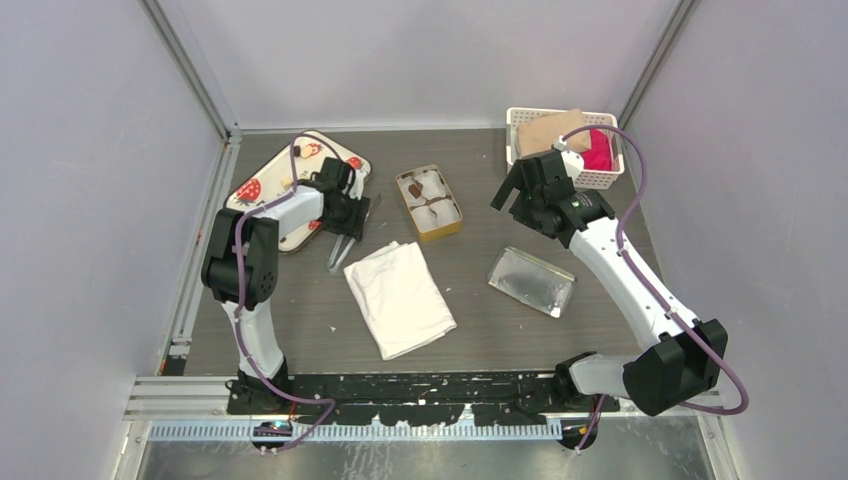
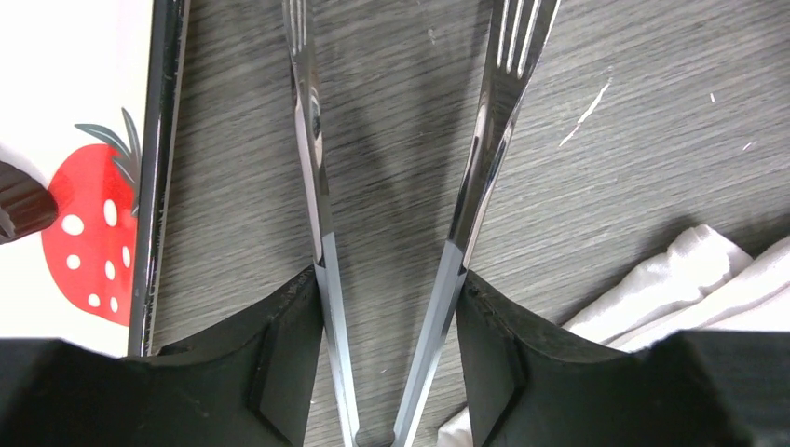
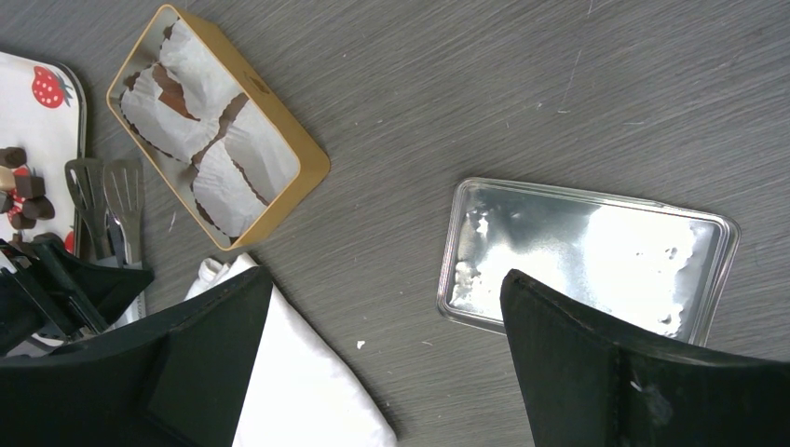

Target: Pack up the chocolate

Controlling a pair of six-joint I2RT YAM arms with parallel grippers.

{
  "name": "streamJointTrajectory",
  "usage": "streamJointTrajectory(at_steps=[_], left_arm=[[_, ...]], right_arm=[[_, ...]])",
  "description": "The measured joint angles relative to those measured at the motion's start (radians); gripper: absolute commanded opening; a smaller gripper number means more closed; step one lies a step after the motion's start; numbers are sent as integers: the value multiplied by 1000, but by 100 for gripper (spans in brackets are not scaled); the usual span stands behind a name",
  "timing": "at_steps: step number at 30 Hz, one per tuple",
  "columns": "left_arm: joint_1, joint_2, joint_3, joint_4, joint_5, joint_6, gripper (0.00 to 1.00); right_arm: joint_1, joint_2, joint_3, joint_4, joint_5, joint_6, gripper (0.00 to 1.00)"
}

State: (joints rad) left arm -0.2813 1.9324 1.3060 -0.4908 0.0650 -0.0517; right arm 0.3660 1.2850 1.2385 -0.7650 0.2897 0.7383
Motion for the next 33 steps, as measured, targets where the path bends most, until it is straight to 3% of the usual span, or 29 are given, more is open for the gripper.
streamJointTrajectory(at_steps=[10, 17, 23, 33], left_arm=[[-5, -3, 0, -14, -10, 5, 54], [-5, -13, -13, -28, -24, 6, 32], [-5, -11, -3, -54, -19, 6, 50], [-7, -8, 5, -88, -21, 8, 57]], right_arm=[[0, 0, 0, 0, -3, 2, 98], [0, 0, 0, 1, -5, 2, 98], [0, 0, 0, 1, -8, 2, 98], [0, 0, 0, 1, -8, 2, 98]])
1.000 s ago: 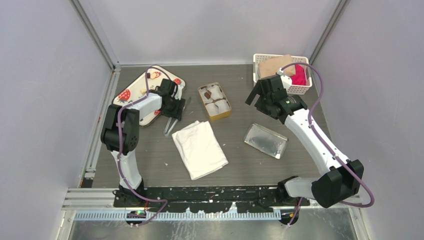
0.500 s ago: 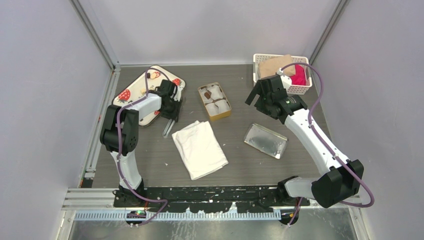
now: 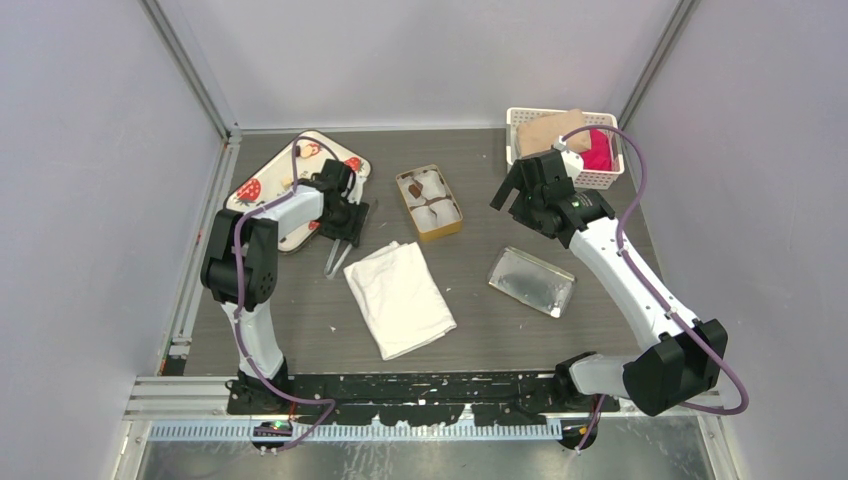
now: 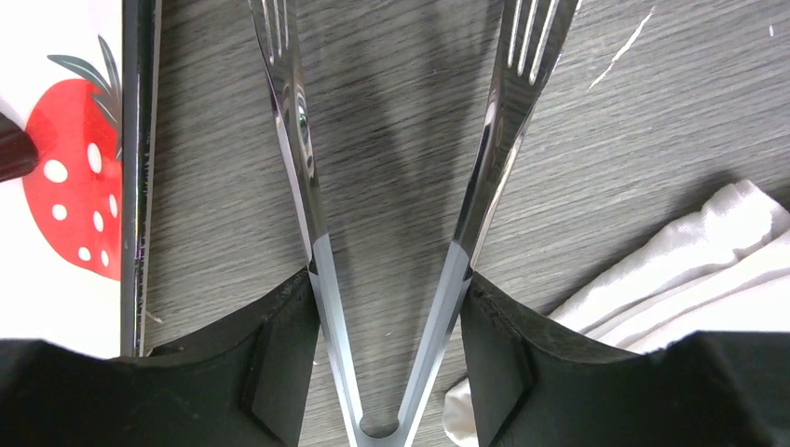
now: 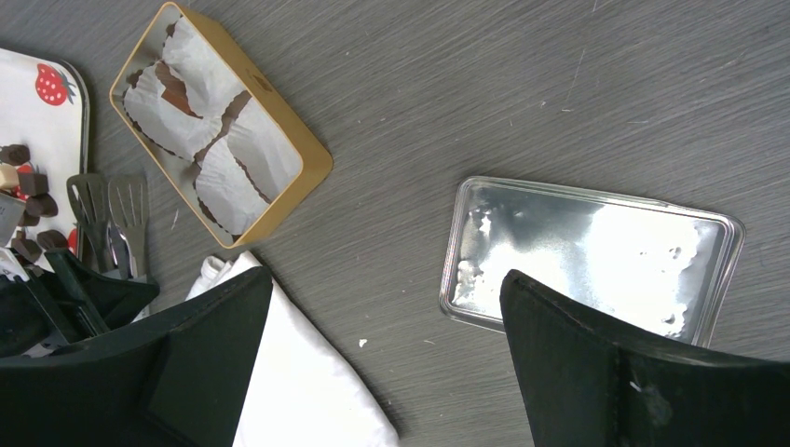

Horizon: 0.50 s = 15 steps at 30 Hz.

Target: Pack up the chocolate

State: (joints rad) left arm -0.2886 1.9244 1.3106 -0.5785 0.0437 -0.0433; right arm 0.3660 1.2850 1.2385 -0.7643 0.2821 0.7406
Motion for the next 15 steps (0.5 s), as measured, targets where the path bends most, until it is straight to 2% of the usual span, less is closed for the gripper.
streamJointTrajectory(at_steps=[15], left_arm=[[-6, -2, 0, -4, -3, 2, 65]], right_arm=[[0, 0, 0, 0, 0, 0, 98]])
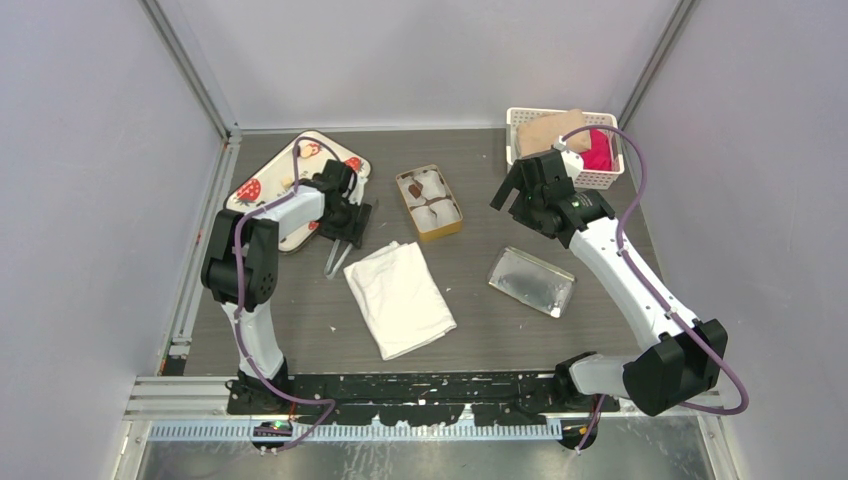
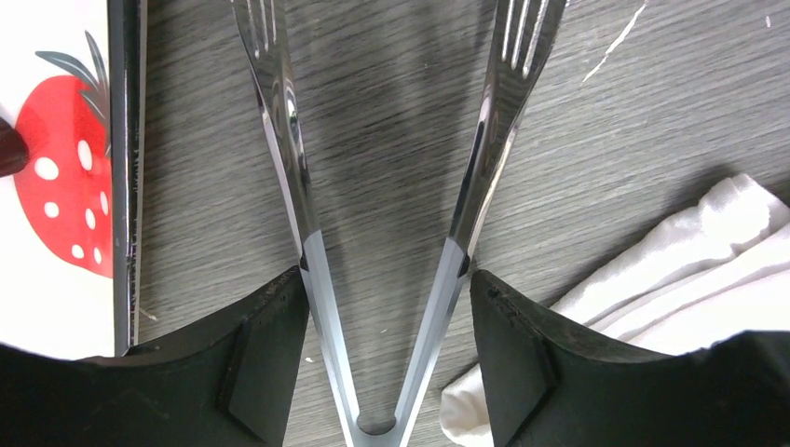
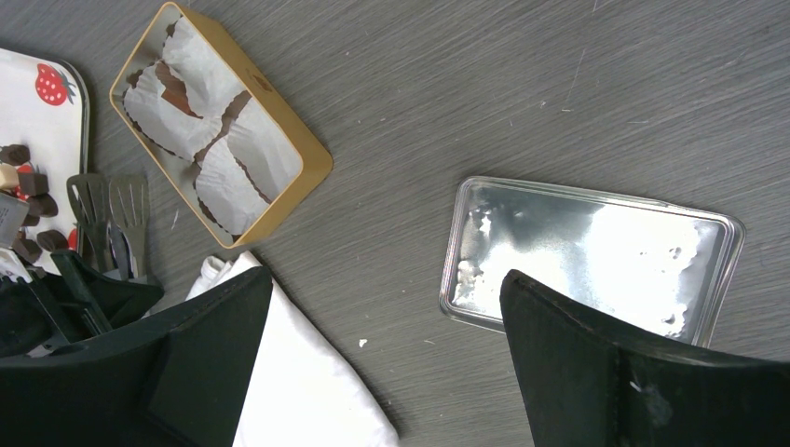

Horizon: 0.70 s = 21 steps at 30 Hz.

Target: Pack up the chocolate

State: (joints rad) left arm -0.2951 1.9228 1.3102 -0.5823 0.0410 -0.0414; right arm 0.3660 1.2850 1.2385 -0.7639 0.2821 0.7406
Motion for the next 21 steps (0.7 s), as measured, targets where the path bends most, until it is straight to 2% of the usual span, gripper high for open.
streamJointTrajectory(at_steps=[4, 8, 12, 16, 21], left_arm=[[0, -1, -2, -3, -14, 0, 64], [0, -1, -3, -3, -20, 1, 57], [1, -1, -5, -3, -32, 3, 38], [3, -1, -4, -7, -28, 3, 1], [3, 0, 10, -48, -6, 8, 0]], right_arm=[[0, 0, 0, 0, 0, 0, 98], [0, 0, 0, 0, 0, 0, 98], [0, 0, 0, 0, 0, 0, 98], [0, 0, 0, 0, 0, 0, 98], [0, 0, 0, 0, 0, 0, 98]])
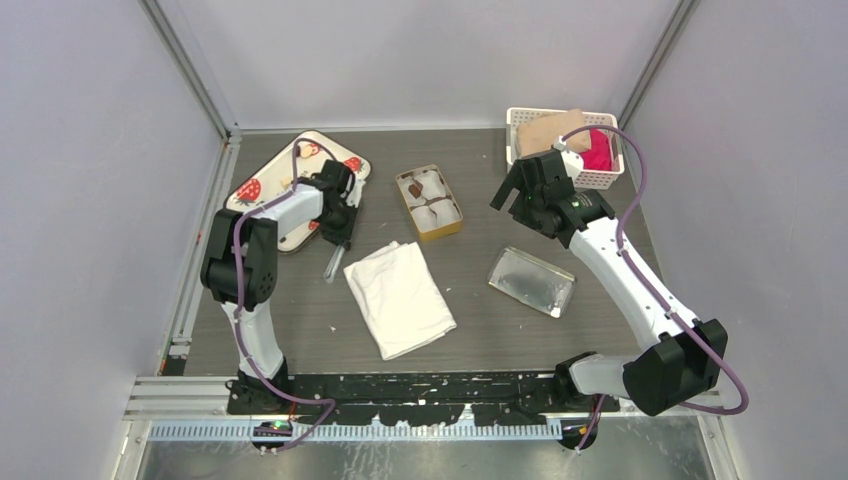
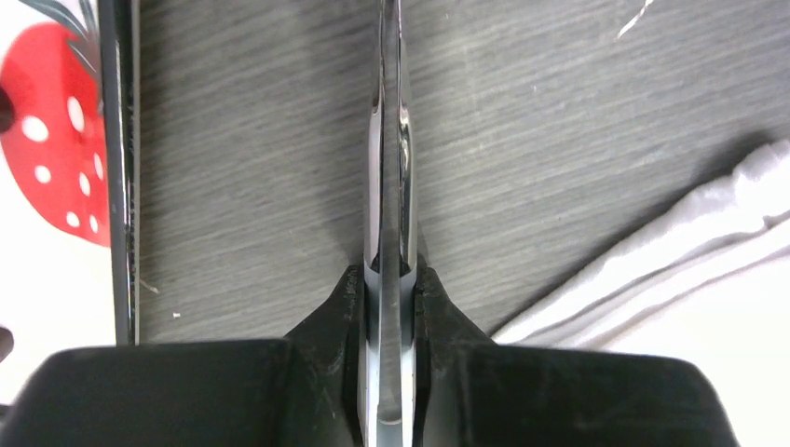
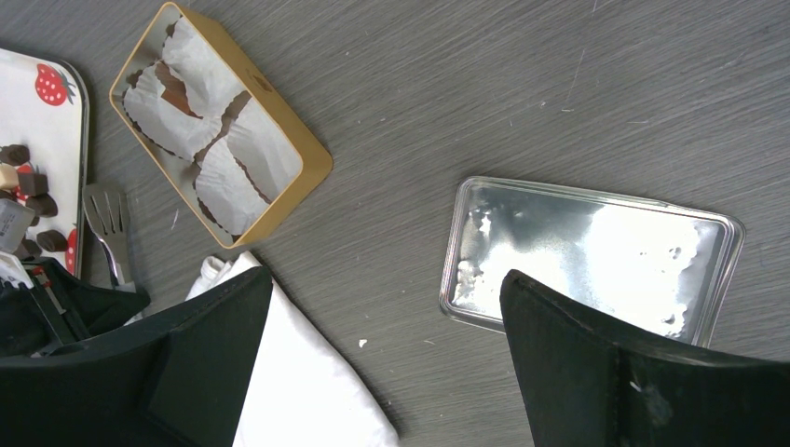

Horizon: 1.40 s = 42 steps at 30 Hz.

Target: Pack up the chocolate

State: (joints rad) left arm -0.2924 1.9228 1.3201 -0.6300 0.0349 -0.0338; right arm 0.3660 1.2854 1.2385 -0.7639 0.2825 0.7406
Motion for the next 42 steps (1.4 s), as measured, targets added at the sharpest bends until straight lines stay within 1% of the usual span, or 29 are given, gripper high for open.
streamJointTrajectory(at_steps=[6, 12, 15, 21, 23, 24, 25, 28, 30, 38, 40, 42], left_arm=[[0, -10, 56, -108, 2, 16, 0], [5, -53, 174, -218, -56, 10, 0], [19, -72, 220, -282, -74, -25, 0], [133, -65, 295, -458, -78, -143, 1], [171, -58, 306, -499, -86, -167, 3], [185, -54, 309, -516, -94, -175, 6], [192, -50, 312, -528, -99, -182, 14], [196, -35, 317, -556, -106, -209, 25], [196, -28, 318, -562, -101, -227, 26], [198, 2, 348, -565, -63, -283, 26], [198, 9, 352, -563, -60, -294, 28], [198, 17, 353, -564, -58, -303, 31]], right_arm=[[0, 0, 0, 0, 0, 0, 98], [0, 3, 0, 1, 0, 0, 98], [0, 9, 0, 1, 0, 0, 98], [0, 11, 0, 3, 0, 0, 98], [0, 13, 0, 7, -1, 0, 98], [0, 14, 0, 9, -2, 0, 98], [0, 16, 0, 10, -3, 0, 98], [0, 22, 0, 13, -8, 0, 98], [0, 24, 0, 16, -10, -1, 98], [0, 24, 0, 15, -11, -1, 98], [0, 24, 0, 15, -11, -1, 98], [0, 24, 0, 15, -11, -1, 98]])
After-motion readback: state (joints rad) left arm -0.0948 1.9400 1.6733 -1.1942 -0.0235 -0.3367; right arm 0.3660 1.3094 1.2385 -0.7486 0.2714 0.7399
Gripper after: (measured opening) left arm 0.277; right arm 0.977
